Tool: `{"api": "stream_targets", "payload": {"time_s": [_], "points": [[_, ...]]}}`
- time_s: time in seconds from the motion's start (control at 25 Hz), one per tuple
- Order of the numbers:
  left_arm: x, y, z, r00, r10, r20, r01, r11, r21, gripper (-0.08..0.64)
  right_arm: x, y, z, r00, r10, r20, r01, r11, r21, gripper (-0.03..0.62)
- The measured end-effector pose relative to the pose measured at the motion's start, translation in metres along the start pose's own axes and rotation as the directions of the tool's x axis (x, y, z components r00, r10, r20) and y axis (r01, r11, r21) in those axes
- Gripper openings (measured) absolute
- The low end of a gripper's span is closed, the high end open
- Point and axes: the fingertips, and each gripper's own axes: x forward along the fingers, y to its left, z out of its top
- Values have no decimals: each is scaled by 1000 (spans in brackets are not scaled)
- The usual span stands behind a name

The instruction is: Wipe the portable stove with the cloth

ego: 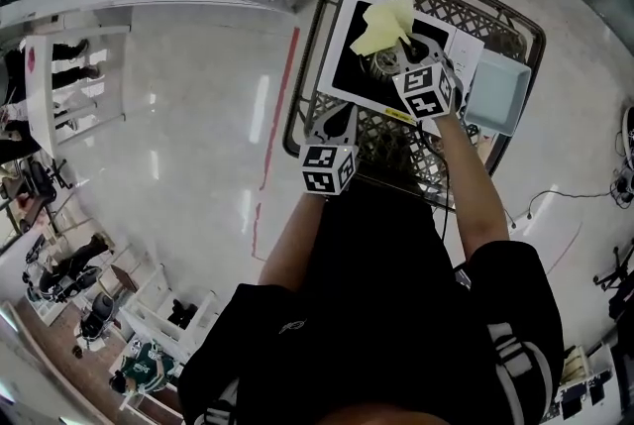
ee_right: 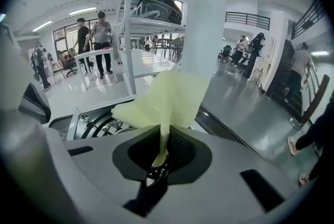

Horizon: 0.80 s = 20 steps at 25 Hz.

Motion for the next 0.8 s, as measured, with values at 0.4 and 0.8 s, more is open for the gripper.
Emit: {"api": "stream_targets", "payload": {"time_s": [0.4,0.8], "points": [[2,-7,6,1000,0,4,0,1000,6,18,-11,-16,15,999,-7,50,7,1000,7,29],[3,-11,7,1000,-4,-2,4,1000,18,18,5,-58,9,996,-83,-11,83,996,11,29]]}}
